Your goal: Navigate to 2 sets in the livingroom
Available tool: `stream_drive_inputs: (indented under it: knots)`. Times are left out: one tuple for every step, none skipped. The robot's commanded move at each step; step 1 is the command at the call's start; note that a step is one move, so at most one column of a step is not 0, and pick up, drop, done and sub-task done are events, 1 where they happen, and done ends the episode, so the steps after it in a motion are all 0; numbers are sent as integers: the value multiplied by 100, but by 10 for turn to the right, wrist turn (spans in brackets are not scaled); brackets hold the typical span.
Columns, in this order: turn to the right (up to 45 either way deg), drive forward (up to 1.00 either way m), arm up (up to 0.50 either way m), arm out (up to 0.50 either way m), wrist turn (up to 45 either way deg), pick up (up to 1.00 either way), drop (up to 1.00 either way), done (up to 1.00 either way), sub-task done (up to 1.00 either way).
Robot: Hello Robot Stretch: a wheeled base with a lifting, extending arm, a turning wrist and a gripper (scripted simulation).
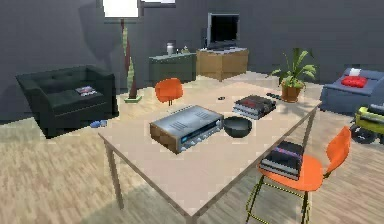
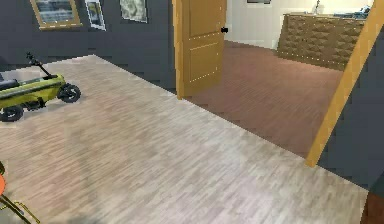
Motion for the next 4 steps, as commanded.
stream_drive_inputs:
  knots:
    - [0,0,0,0,0,0,0,0,100]
    - [-450,0,0,0,0,0,0,0,0]
    - [-450,0,0,0,0,0,0,0,0]
    - [-60,0,0,0,0,0,0,0,0]
